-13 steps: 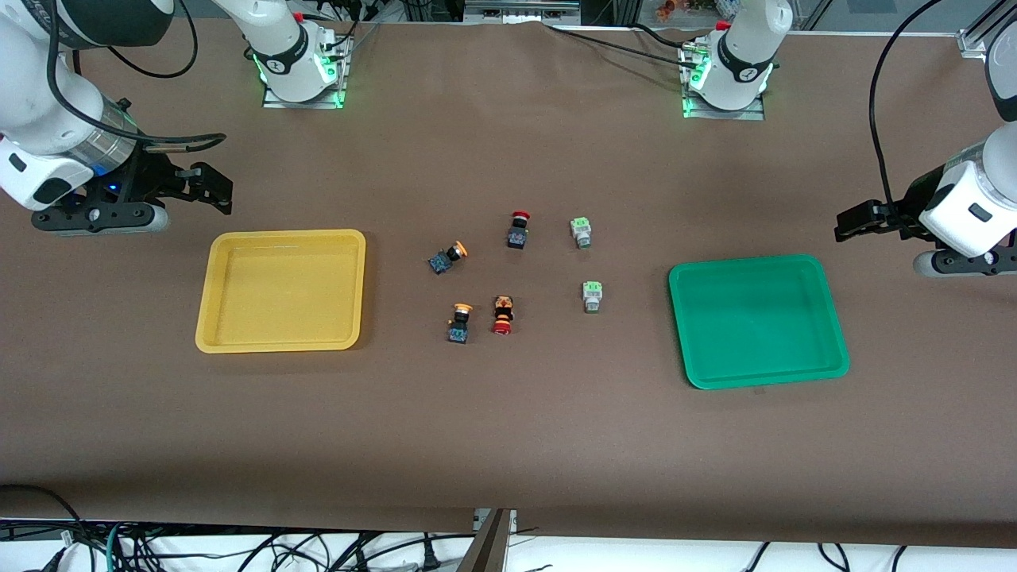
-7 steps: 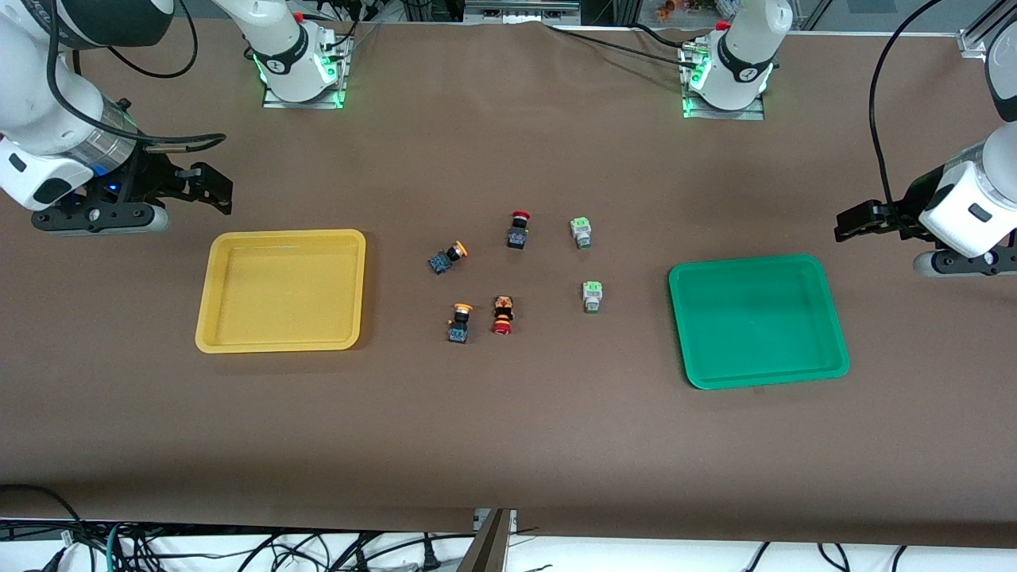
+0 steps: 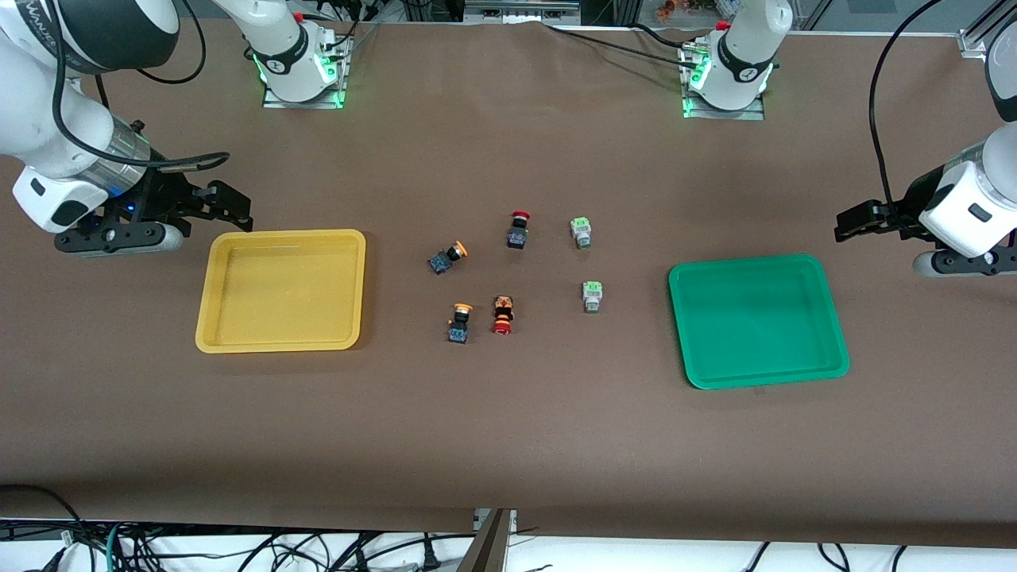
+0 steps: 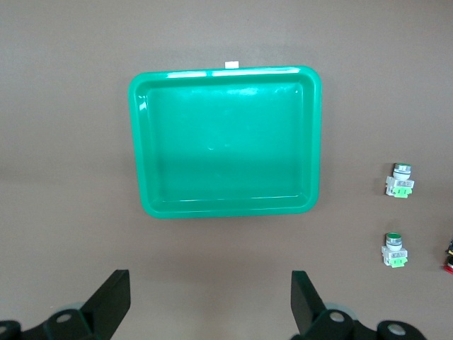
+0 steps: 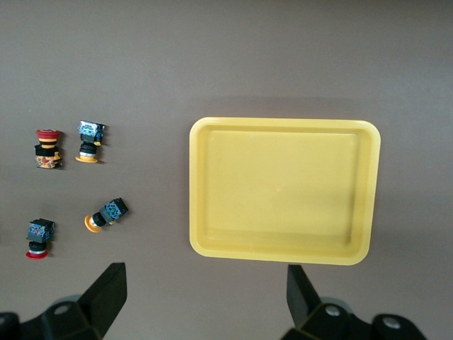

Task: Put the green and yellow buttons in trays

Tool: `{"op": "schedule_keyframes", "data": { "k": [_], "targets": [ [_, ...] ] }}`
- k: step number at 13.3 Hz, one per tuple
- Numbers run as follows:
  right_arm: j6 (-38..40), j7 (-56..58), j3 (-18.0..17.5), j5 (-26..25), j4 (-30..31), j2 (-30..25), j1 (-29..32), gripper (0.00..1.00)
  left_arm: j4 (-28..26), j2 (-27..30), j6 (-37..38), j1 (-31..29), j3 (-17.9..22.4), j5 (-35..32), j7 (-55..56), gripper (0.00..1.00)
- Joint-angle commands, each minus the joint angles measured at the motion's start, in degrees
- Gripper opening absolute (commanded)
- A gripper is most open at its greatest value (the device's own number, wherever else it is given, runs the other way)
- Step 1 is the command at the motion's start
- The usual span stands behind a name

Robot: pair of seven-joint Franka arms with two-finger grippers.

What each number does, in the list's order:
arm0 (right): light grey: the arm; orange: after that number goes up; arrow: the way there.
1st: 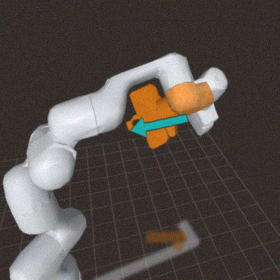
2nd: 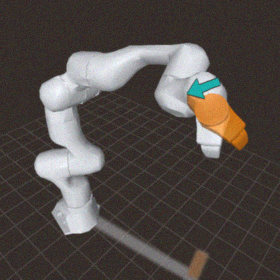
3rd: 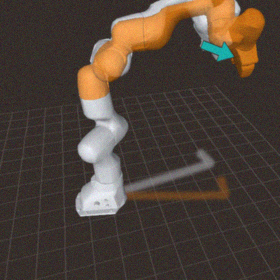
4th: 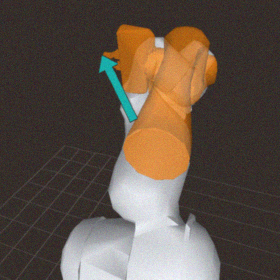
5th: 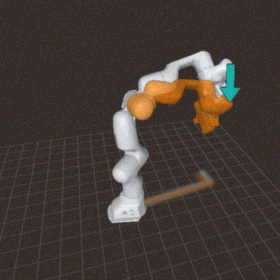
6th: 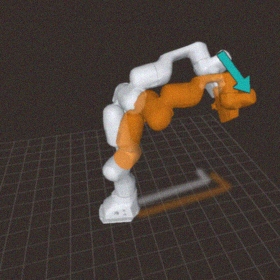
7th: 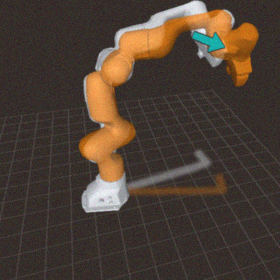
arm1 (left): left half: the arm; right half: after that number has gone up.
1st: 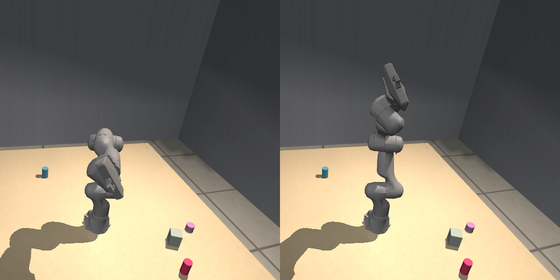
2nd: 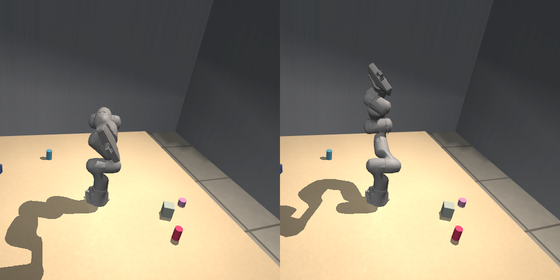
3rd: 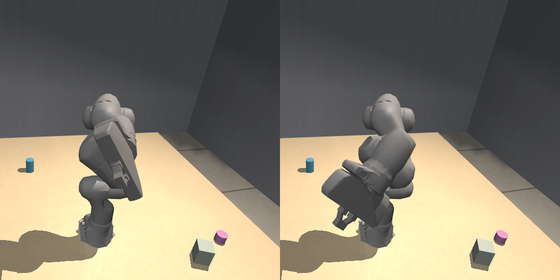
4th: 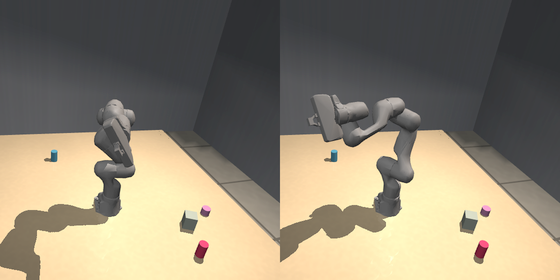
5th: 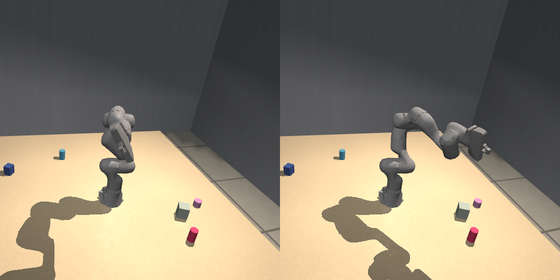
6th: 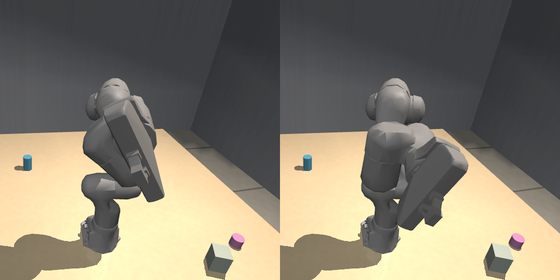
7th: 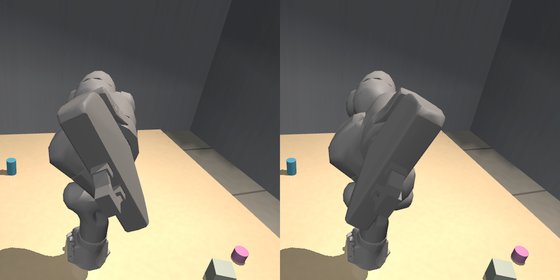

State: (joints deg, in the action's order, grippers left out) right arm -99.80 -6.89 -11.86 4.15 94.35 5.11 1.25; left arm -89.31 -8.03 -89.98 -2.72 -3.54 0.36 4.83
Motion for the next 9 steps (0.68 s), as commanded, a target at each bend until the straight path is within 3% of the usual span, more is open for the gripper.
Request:
{"op": "schedule_keyframes", "data": {
  "k": [1, 9],
  "targets": [
    [0.04, -0.67, -0.27, 0.95, -1.18, 0.25, -0.10, 1.00, 2.13, -0.94, 1.48, -0.18, 0.02, 0.69, -1.23, 1.00],
    [-1.01, 0.21, -0.18, 0.07, -1.27, 5.07, 0.07, 1.00, 2.13, -0.94, 1.48, 0.09, -0.15, 0.69, -1.14, 1.00]
  ]
}}
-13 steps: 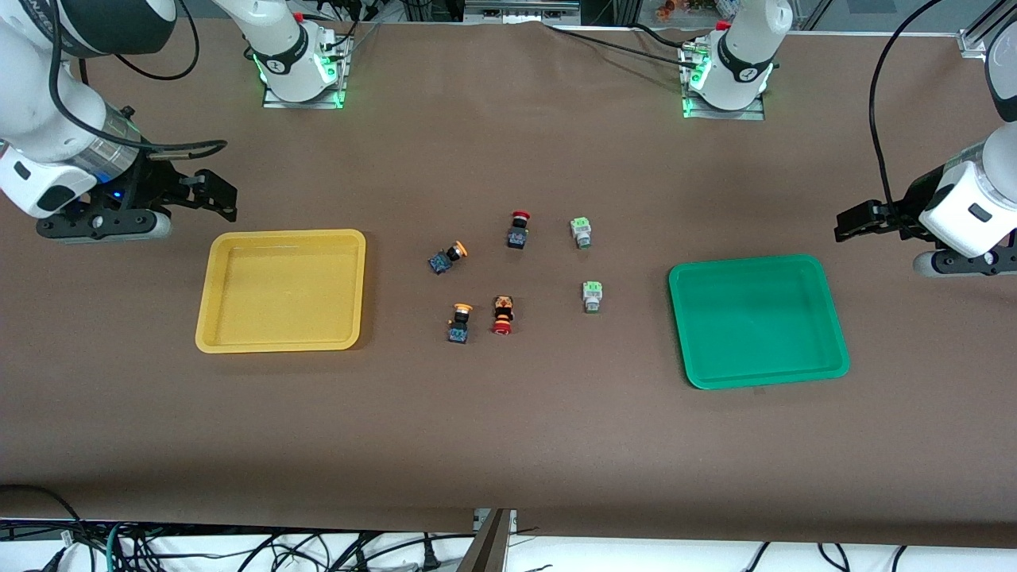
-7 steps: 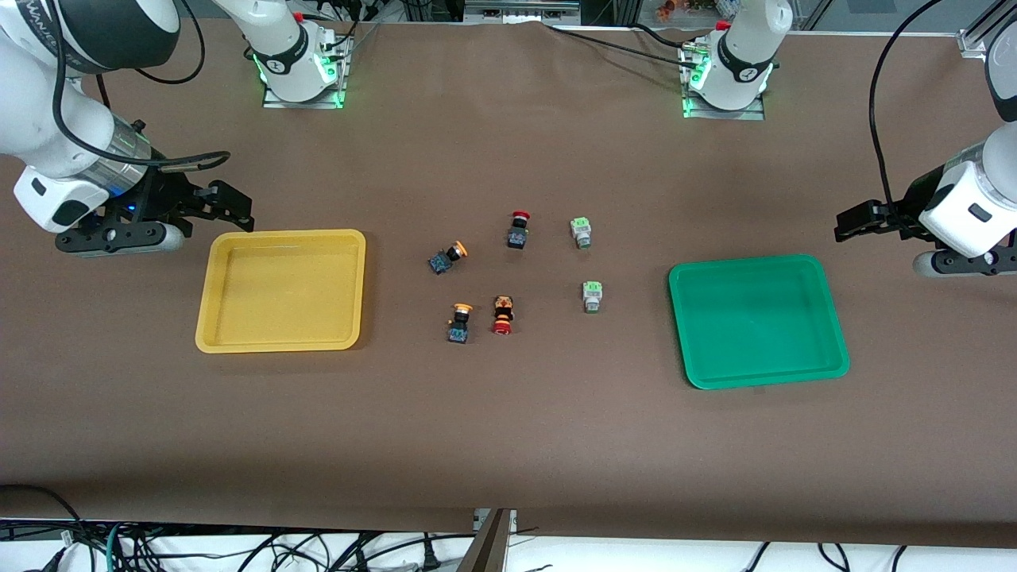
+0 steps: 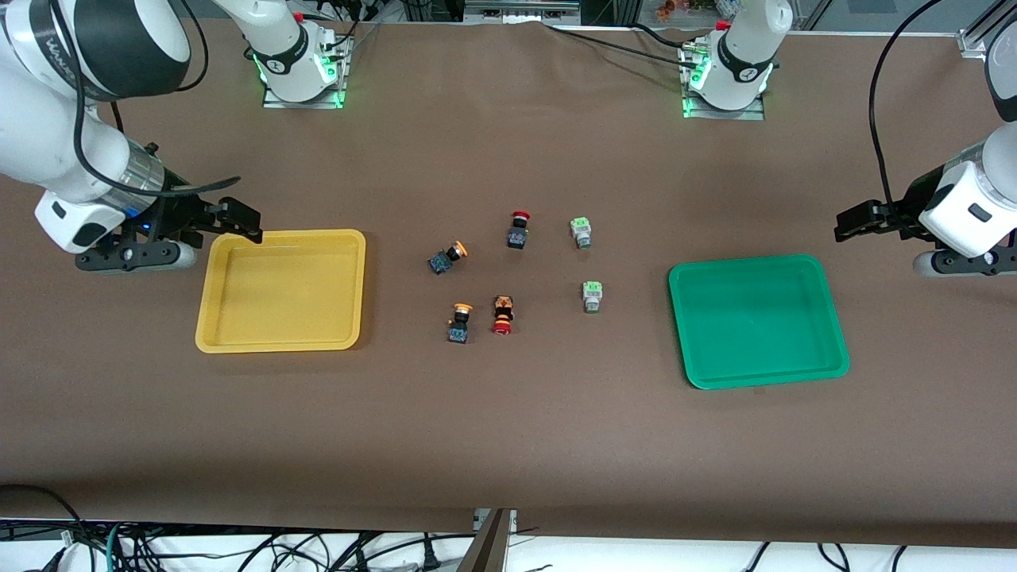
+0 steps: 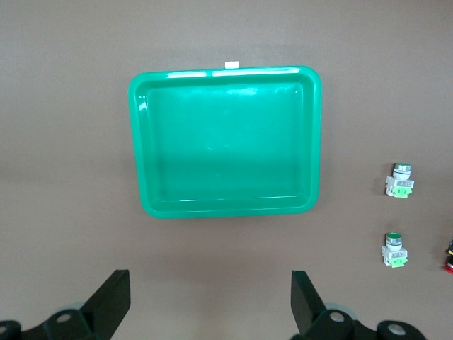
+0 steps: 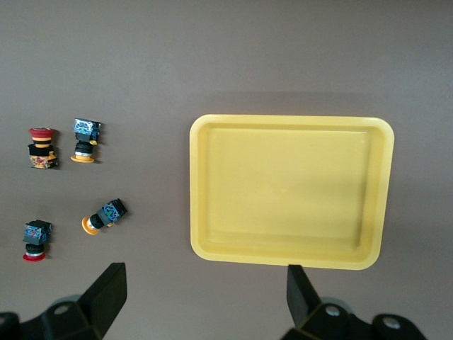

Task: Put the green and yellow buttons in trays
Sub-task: 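Move the right gripper toward the blue buttons while the left gripper reaches green buttons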

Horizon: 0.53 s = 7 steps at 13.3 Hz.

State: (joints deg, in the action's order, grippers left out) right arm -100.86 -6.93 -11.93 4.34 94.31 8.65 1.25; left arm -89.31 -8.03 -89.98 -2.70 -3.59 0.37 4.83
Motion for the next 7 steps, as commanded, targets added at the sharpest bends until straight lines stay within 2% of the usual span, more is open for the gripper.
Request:
{"op": "schedule_keyframes", "data": {
  "k": [1, 4, 7],
  "targets": [
    [0.05, 0.16, -0.11, -0.12, -1.23, 1.72, -0.01, 1.00, 2.30, -1.11, 1.48, 0.15, -0.11, 0.69, -1.14, 1.00],
    [0.05, 0.25, -0.11, -0.12, -1.41, 2.34, -0.45, 1.00, 7.30, -4.18, 2.26, 0.33, -0.19, 0.60, -1.14, 1.00],
    [0.14, 0.25, -0.11, -3.98, -3.34, 4.44, -3.08, 1.00, 7.40, -4.28, 2.62, 0.68, -0.46, 0.60, -1.14, 1.00]
  ]
}}
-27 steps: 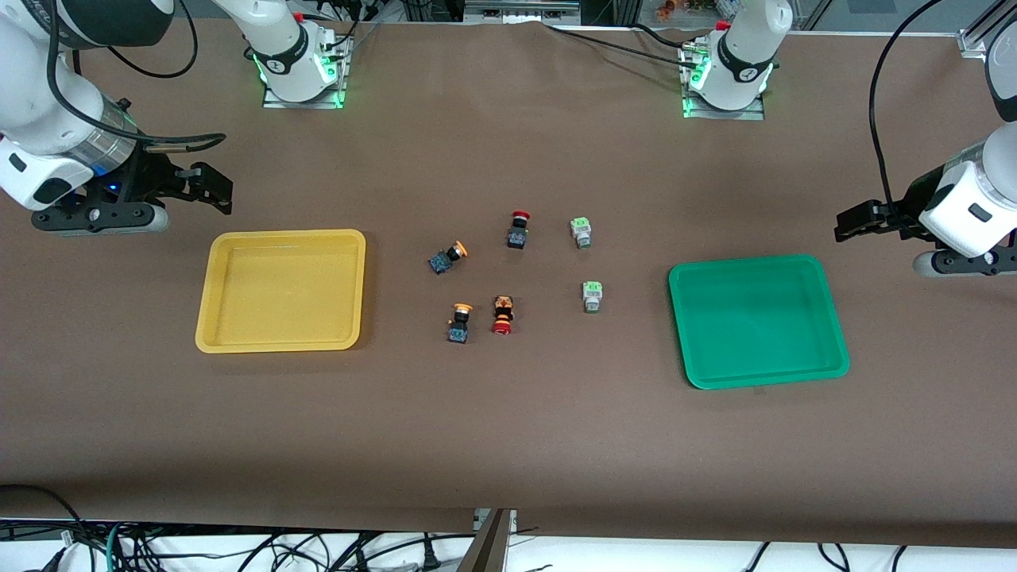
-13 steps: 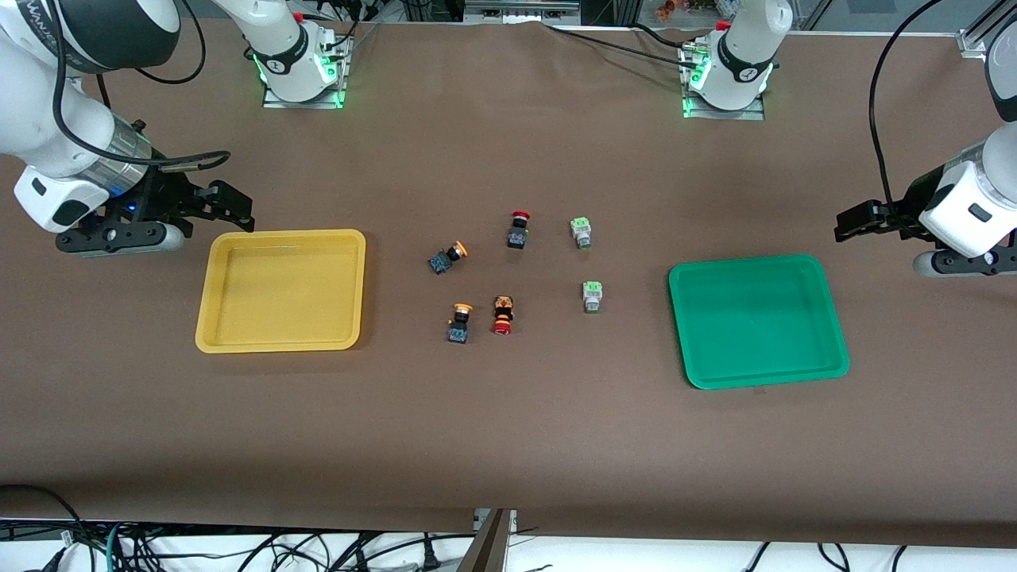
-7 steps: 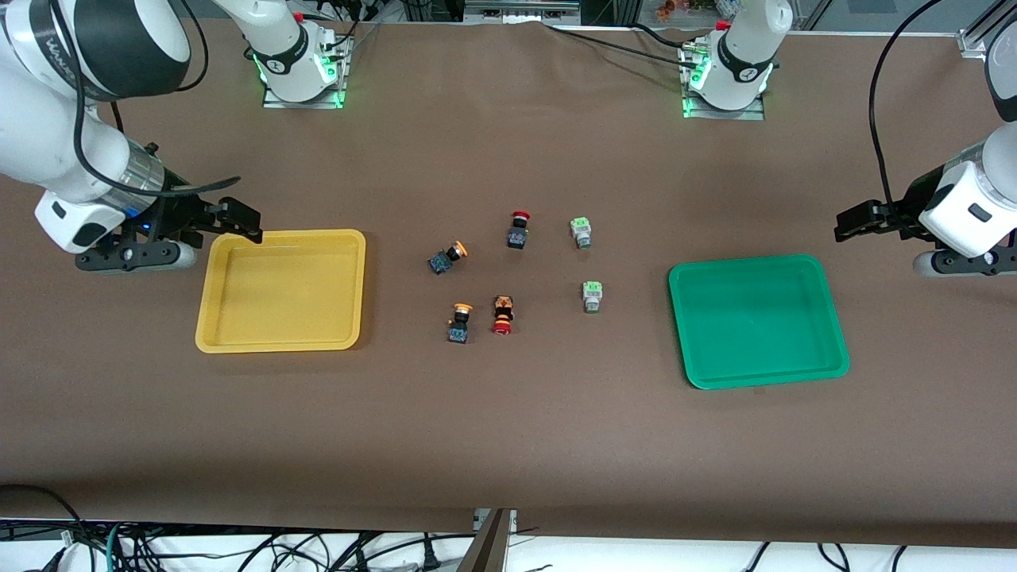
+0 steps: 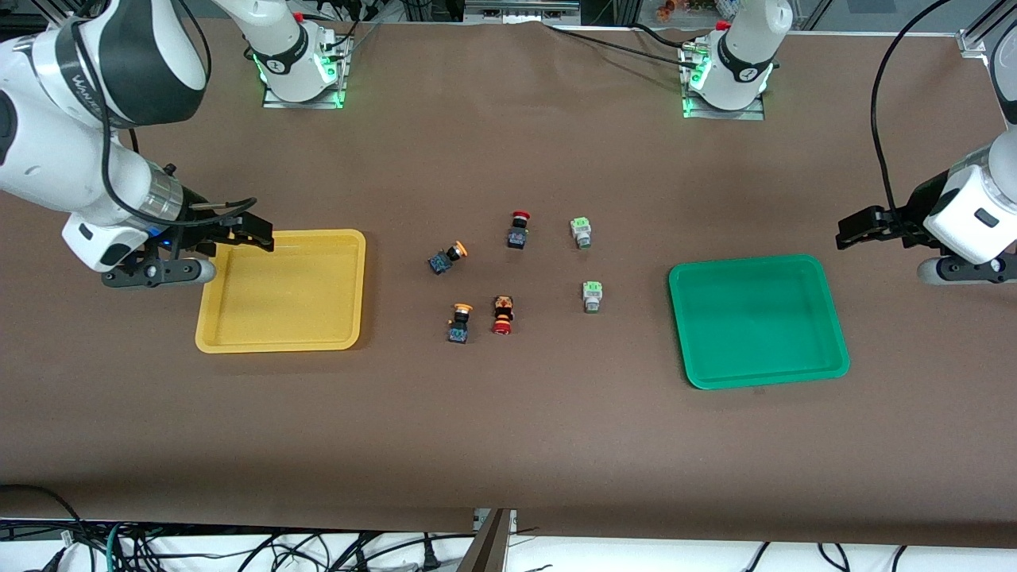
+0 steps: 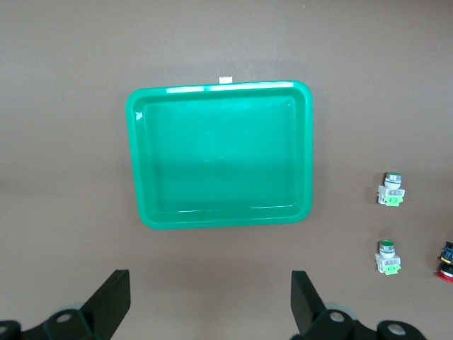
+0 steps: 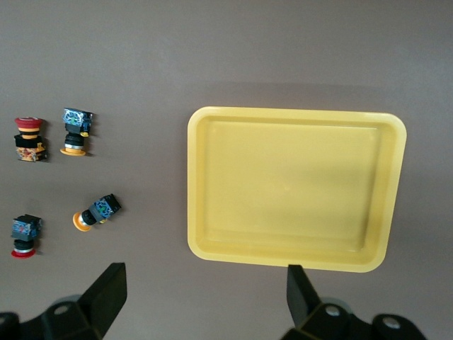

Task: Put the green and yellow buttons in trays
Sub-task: 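Move the right gripper toward the blue buttons while the left gripper reaches green buttons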

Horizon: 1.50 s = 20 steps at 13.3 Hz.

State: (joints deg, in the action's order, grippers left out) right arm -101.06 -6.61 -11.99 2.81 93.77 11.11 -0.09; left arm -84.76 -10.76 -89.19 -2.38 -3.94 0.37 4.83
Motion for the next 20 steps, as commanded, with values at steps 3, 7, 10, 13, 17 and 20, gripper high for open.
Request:
{"op": "schedule_keyframes", "data": {
  "k": [3, 7, 10, 13, 17, 20],
  "targets": [
    [0.77, -0.77, -0.05, -6.14, -2.72, 5.14, -3.51, 1.00, 2.05, -1.20, 1.65, 2.89, -0.55, 0.60, 0.08, 1.00],
    [0.95, -1.03, -0.05, -5.71, -2.54, 5.50, -4.57, 1.00, -1.09, -3.12, -3.76, 5.62, -1.42, 2.53, 5.53, 1.00],
    [0.08, -1.30, -0.05, -5.10, -2.80, 6.46, -5.09, 1.00, -8.04, -4.88, -13.70, 5.45, -6.15, 2.27, 10.88, 1.00],
    [-6.40, -12.42, -0.05, -2.65, -2.89, 10.76, -9.47, 1.00, -13.14, -8.83, -23.54, 5.63, -10.47, 1.48, 17.04, 1.00],
    [-17.90, -28.42, -0.05, -1.40, -3.94, 20.67, -16.24, 1.00, -18.68, -11.47, -32.17, 8.17, -12.15, 1.48, 20.74, 1.00],
    [-26.09, -36.08, -0.05, -1.49, -5.08, 26.66, -20.02, 1.00, -21.32, -13.93, -38.23, 10.98, -12.15, 1.48, 20.74, 1.00]
  ]
}}
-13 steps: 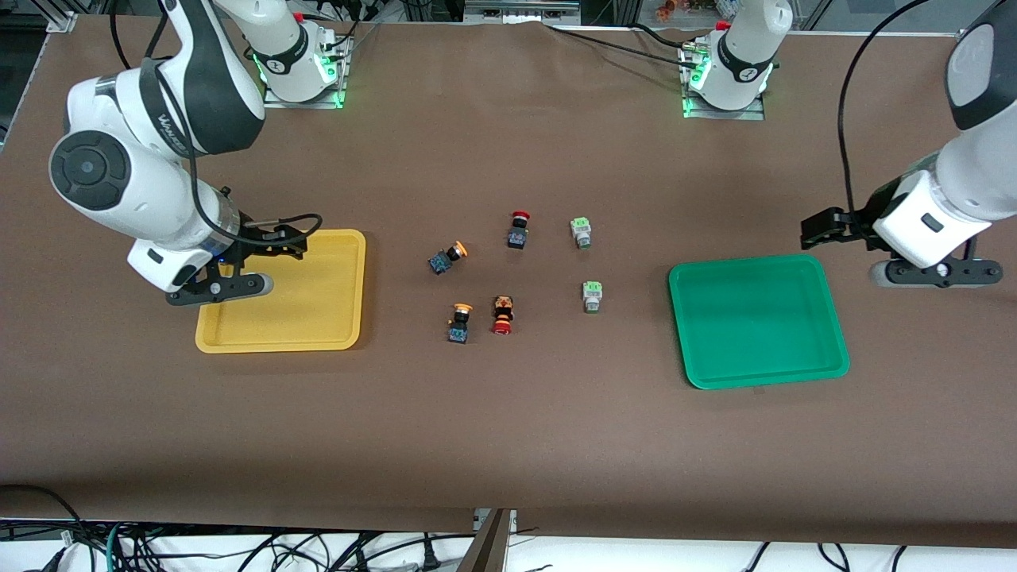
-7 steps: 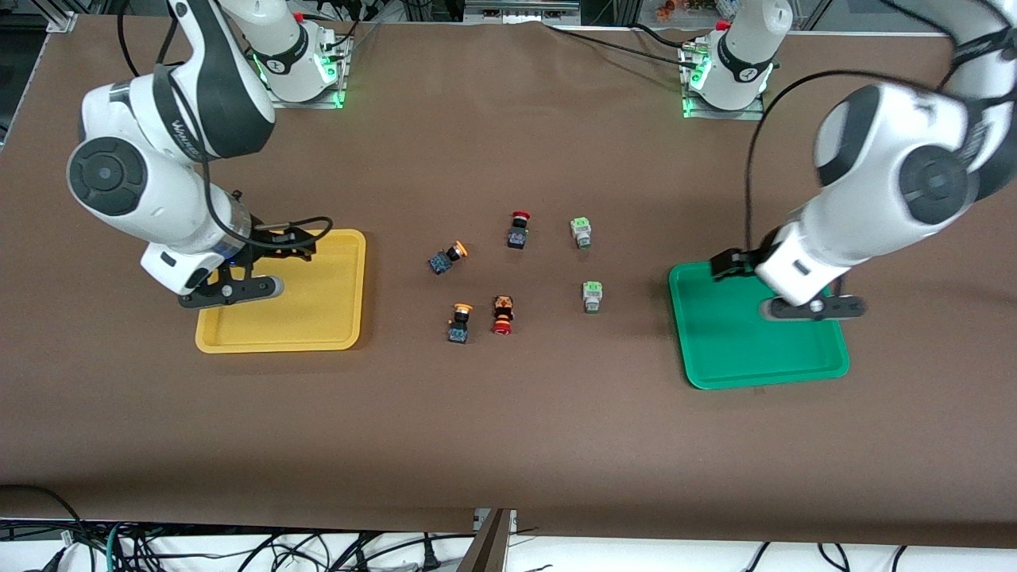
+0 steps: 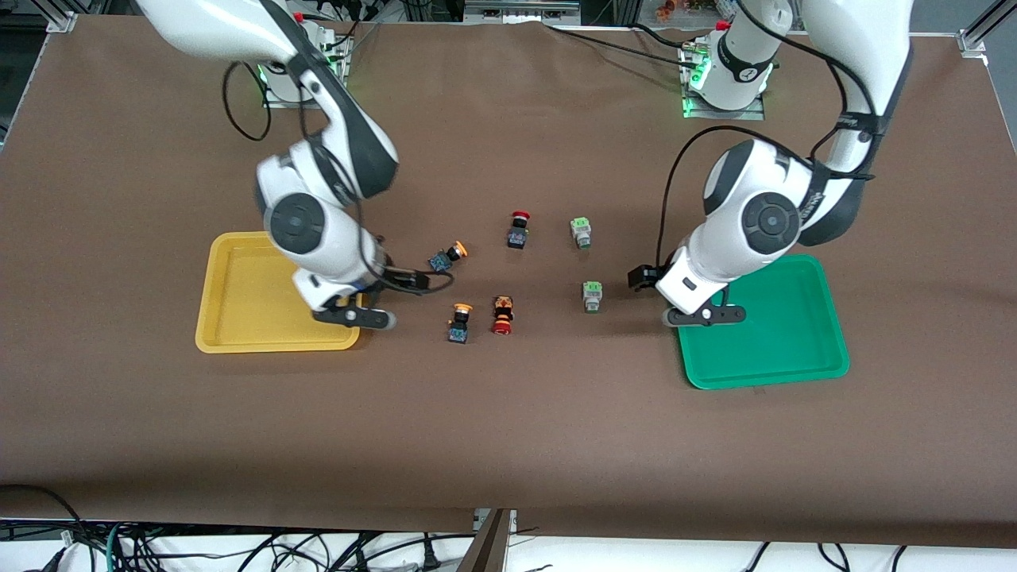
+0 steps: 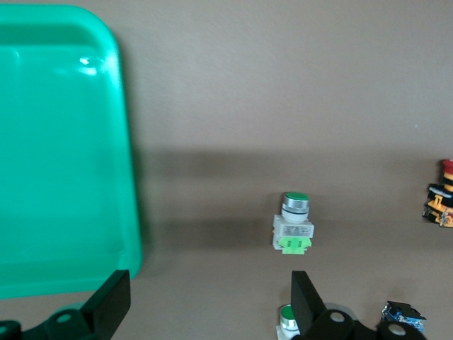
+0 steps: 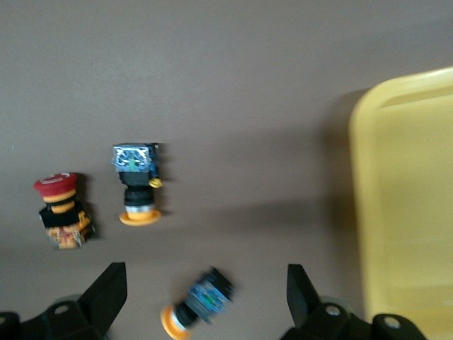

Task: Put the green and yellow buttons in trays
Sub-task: 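Grasp a blue button with the right gripper while the left gripper grasps a green button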

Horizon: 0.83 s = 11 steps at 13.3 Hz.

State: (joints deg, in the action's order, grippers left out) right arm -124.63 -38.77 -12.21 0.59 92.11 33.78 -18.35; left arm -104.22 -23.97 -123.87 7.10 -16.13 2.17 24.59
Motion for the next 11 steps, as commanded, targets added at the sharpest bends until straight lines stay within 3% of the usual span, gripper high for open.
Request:
{"op": "schedule_keyframes", "data": {
  "k": [1, 4, 8, 11],
  "targets": [
    [-5.07, -6.12, 0.17, 0.73, -4.47, 6.10, -2.56, 1.00, -2.82, -1.08, -5.23, 2.56, 0.05, -0.33, 1.16, 1.00],
    [-12.20, -8.87, 0.26, 0.38, -8.60, 12.78, -4.58, 1.00, -5.64, -1.61, -9.80, 5.46, 0.05, -1.46, 3.19, 1.00],
    [-16.60, -8.70, 0.44, -0.06, -8.96, 15.96, -5.29, 0.97, -5.64, -5.29, -12.53, 9.24, -0.04, -11.56, 11.50, 1.00],
    [-16.52, -8.08, 0.52, -1.46, -8.96, 16.31, -5.29, 0.81, -5.47, -8.37, -15.95, 10.22, -0.04, -17.28, 16.80, 1.00]
  ]
}}
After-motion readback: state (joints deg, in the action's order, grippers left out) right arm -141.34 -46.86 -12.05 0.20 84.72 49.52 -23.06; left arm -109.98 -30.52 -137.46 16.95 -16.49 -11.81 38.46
